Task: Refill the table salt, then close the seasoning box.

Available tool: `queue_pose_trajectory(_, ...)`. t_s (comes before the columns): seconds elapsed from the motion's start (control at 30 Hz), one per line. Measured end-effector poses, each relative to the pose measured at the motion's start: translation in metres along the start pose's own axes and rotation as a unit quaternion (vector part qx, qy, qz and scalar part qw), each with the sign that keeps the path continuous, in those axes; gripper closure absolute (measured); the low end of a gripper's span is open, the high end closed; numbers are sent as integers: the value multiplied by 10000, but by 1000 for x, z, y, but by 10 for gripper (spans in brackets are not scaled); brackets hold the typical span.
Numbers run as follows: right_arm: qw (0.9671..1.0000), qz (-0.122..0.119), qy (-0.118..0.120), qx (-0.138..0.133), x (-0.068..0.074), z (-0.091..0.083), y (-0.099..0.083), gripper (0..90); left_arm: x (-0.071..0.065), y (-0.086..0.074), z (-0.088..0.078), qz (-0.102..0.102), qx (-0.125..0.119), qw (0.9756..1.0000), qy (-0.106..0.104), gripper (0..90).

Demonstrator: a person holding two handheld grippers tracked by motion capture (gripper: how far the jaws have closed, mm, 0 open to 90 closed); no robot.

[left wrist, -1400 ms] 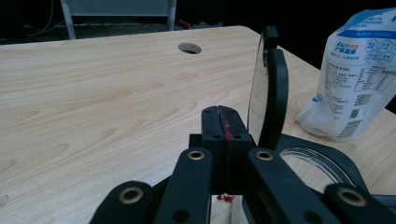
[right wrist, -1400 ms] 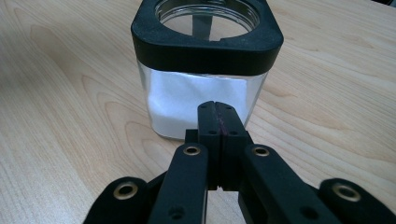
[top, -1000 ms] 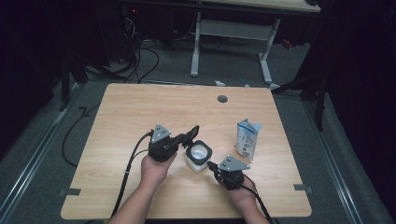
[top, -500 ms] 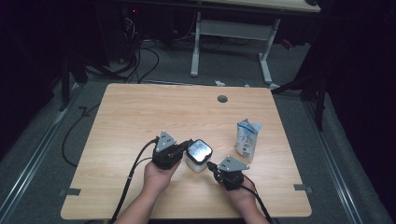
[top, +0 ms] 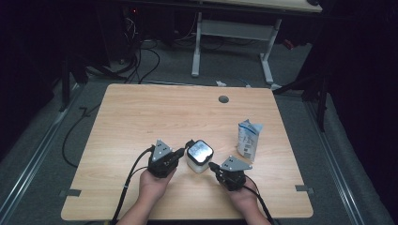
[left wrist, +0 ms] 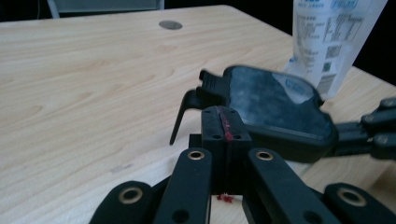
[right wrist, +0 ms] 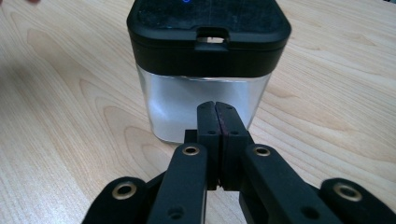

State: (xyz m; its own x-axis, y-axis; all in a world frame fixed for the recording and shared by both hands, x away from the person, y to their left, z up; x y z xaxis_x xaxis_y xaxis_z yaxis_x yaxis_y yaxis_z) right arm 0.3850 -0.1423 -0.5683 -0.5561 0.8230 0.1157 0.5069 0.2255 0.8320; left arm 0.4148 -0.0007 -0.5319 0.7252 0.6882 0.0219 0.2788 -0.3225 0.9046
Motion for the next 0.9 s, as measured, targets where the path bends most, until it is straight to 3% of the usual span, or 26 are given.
queue_pose_trajectory(0.17,9999,130,-19,1,-6,-2,-1,900,-5,-12,2,26,121,9999,-8,897)
queue_pose_trajectory(0.3,9998,48,-171,34,-12,-3,-2,893,-8,-19,5,43,210,9998,-30,897)
queue_pose_trajectory(0.57,9995,105,-286,56,-22,-6,-5,890,-15,-27,13,-34,302,9994,-143,897)
queue_pose_trajectory(0.9,9994,113,-336,34,-25,-11,-7,890,-9,-22,24,-172,285,9994,-88,898)
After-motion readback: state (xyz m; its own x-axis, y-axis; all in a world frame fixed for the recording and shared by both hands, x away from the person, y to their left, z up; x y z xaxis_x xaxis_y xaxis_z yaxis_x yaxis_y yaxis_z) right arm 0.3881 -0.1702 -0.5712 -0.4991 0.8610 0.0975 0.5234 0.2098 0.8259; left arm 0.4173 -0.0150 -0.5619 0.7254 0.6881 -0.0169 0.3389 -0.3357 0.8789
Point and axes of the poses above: each handheld gripper's, and its own axes: z roughly forward along the jaws, y roughly out of its top, x roughly to its left, the point moved 10 cm from there along z, roughly forward along the jaws, and after that the axes turned 11 degrees about z, right-handed, at the moved point
